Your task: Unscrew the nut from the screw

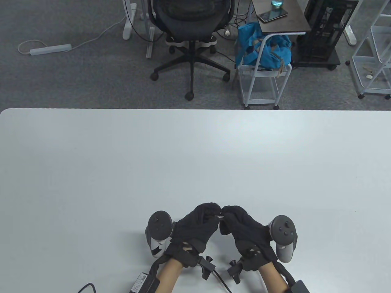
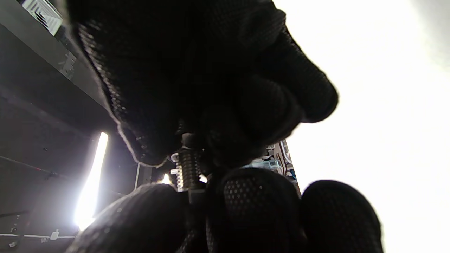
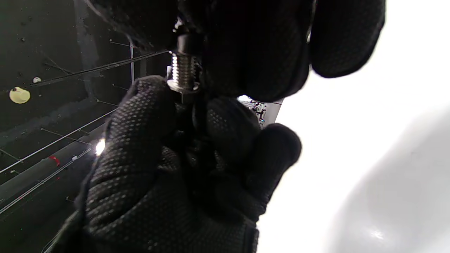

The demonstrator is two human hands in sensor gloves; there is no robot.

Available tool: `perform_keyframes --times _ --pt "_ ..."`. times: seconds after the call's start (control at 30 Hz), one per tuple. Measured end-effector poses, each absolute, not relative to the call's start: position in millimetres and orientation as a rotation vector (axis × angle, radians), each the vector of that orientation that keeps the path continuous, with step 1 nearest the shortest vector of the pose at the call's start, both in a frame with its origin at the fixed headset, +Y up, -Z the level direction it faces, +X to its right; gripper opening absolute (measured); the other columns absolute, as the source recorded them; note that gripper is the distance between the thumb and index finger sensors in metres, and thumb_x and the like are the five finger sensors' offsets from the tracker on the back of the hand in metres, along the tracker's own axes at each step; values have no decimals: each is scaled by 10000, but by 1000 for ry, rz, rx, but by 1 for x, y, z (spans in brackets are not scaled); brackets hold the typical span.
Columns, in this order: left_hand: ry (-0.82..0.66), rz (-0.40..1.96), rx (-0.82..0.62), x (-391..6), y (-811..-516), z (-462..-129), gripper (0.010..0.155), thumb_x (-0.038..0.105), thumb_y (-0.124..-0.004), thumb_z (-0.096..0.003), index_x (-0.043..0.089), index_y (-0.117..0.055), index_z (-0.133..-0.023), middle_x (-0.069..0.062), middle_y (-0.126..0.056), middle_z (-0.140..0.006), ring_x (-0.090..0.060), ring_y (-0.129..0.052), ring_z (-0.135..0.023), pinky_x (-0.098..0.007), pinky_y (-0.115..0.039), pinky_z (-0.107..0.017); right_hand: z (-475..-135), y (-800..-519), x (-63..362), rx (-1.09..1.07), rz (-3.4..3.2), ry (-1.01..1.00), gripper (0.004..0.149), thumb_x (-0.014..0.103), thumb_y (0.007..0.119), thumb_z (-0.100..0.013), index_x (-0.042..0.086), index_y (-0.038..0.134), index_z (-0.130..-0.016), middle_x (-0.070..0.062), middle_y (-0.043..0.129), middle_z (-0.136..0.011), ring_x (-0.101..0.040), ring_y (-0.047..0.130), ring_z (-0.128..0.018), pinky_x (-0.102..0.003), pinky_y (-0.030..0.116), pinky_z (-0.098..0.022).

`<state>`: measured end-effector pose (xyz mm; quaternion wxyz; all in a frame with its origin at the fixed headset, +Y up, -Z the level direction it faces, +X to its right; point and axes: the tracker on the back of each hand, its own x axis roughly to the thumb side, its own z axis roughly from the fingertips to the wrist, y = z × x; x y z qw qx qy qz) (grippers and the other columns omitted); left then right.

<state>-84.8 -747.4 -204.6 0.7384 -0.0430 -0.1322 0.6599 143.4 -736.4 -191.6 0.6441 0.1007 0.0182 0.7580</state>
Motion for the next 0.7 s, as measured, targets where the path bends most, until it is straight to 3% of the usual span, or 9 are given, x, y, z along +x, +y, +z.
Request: perform_keyframes --times 0.1,0.27,0.37,0.5,0.57,0.7 --pt "-287 1450 -102 -85 -748 -205 498 413 -832 -488 194 -797 -934 -130 -930 -794 -228 -980 -499 -543 -841 -490 -191 -736 144 233 1740 22 498 385 711 -562 95 725 -967 -115 921 -722 -332 946 -575 -588 773 -540" --pt "-255 1473 -95 -87 -748 -205 493 402 -834 -487 198 -792 -934 -136 -923 -804 -232 -977 -508 -543 -839 -494 -192 -736 143 257 1680 62 506 335 760 -558 201 680 -1040 -178 762 -943 -421 818 -779 -652 679 -602" --pt "-249 1482 -90 -88 -747 -205 491 392 -841 -483 207 -789 -934 -138 -915 -817 -236 -974 -521 -546 -833 -503 -192 -742 145 214 1654 91 654 494 685 -576 130 567 -1106 -228 710 -995 -468 775 -816 -667 650 -599" --pt "-269 1459 -90 -86 -746 -205 485 374 -847 -482 222 -782 -938 -145 -898 -841 -245 -967 -542 -552 -824 -516 -194 -750 147 159 1673 164 695 564 624 -577 27 681 -1015 -236 854 -852 -483 867 -684 -678 684 -539" --pt "-284 1444 -86 -84 -747 -204 483 375 -832 -487 227 -776 -943 -144 -893 -849 -245 -964 -551 -553 -820 -520 -194 -749 145 156 1680 163 603 519 635 -579 33 784 -902 -145 952 -667 -392 952 -527 -640 746 -503" --pt "-292 1416 -88 -84 -748 -204 495 388 -813 -502 226 -756 -966 -143 -885 -858 -257 -957 -563 -564 -806 -531 -194 -744 145 198 1729 127 557 464 665 -574 28 743 -913 -97 933 -654 -338 950 -511 -607 766 -514"
